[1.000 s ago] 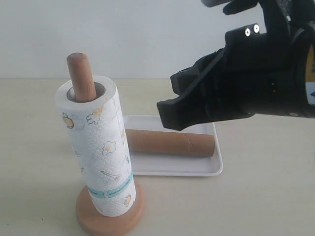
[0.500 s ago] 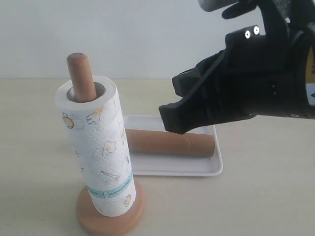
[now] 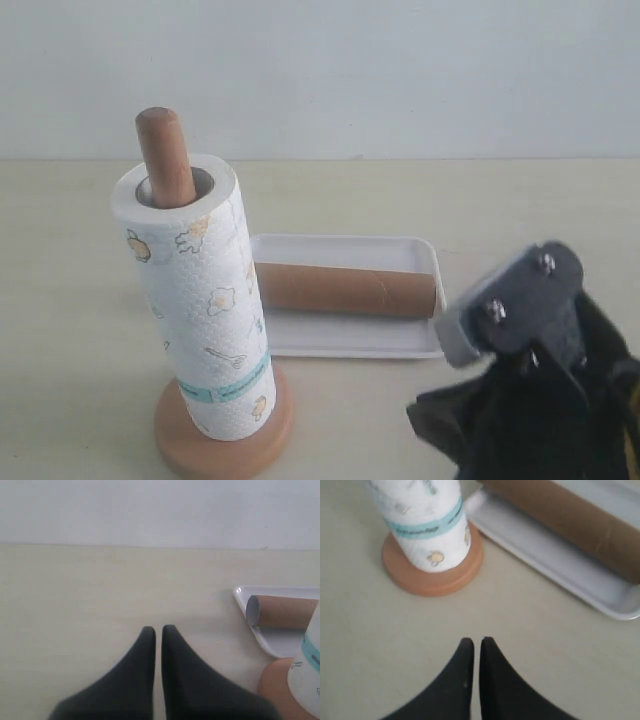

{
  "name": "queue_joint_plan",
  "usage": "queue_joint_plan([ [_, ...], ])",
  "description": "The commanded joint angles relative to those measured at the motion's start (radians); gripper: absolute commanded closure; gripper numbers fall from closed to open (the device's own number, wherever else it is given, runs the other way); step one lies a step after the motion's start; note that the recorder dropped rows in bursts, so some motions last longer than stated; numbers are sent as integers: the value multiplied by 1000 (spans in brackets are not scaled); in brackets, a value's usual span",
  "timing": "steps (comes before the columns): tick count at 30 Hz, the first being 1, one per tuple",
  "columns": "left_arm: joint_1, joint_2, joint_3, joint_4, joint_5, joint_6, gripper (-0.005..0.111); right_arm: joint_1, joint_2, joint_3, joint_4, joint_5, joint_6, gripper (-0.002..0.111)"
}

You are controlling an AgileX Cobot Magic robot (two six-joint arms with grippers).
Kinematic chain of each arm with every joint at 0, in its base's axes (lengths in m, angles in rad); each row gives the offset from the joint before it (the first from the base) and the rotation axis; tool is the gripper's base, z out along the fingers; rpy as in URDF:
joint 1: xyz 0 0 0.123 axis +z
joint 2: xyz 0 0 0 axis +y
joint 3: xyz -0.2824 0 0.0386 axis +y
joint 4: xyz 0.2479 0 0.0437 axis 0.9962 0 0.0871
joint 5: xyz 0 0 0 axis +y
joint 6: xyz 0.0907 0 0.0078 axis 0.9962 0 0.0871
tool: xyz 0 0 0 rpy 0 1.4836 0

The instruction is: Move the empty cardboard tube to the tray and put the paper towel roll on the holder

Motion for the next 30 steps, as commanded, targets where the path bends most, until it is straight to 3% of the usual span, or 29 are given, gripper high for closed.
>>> queue_joint_plan([
  [1,4,-3,4,1,0,3,103,1,-84,168,-4,-237,9,104],
  [6,4,-3,4,1,0,3,103,-44,-292,273,-2,-418,-68,104],
  [13,4,-3,4,1,0,3,103,-324,-593,353,10,-551,-26,104],
  [21,4,-3,4,1,0,3,103,-631,-828,409,8,-495,144,104],
  [30,4,-3,4,1,0,3,103,-795,-1048,409,7,-408,333,104],
])
